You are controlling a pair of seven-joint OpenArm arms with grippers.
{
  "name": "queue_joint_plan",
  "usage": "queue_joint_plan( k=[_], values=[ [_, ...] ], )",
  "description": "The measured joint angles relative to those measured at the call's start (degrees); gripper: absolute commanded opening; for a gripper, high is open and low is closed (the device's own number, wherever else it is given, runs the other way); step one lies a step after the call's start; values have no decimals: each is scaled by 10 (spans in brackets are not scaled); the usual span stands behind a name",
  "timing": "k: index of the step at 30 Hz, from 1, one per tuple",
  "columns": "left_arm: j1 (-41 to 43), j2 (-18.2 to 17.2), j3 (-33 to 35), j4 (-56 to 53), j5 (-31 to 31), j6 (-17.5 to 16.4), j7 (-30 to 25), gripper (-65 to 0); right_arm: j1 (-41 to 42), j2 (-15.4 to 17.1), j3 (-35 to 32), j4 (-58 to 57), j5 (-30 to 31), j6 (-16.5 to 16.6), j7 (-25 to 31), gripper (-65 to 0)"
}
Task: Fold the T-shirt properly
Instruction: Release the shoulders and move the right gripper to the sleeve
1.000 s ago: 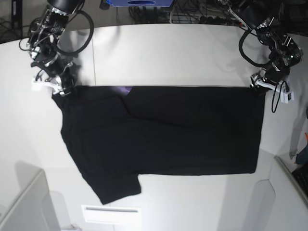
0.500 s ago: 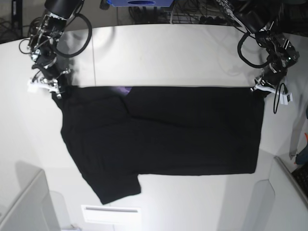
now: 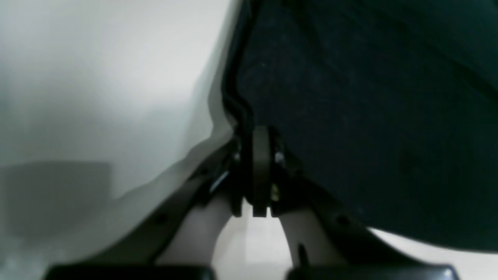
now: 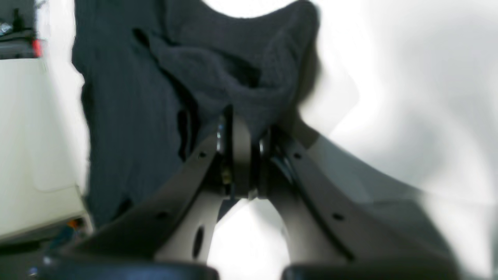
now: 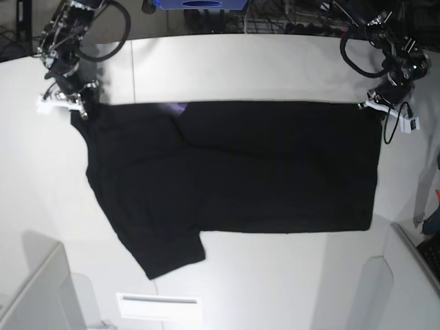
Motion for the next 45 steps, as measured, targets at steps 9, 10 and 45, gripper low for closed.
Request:
queue_joint_plan(
  k=[9, 10, 45],
  values=[
    [96, -3, 15, 65, -4, -1, 1, -650, -120, -2, 0, 84, -5, -7, -3, -650],
    [103, -4, 14, 70, -4, -1, 2, -650, -130, -2, 1, 92, -5, -9, -5, -650],
    [210, -2, -11, 126, 1, -2, 10, -434, -189, -23, 0, 140, -4, -8, -4, -362]
  ],
)
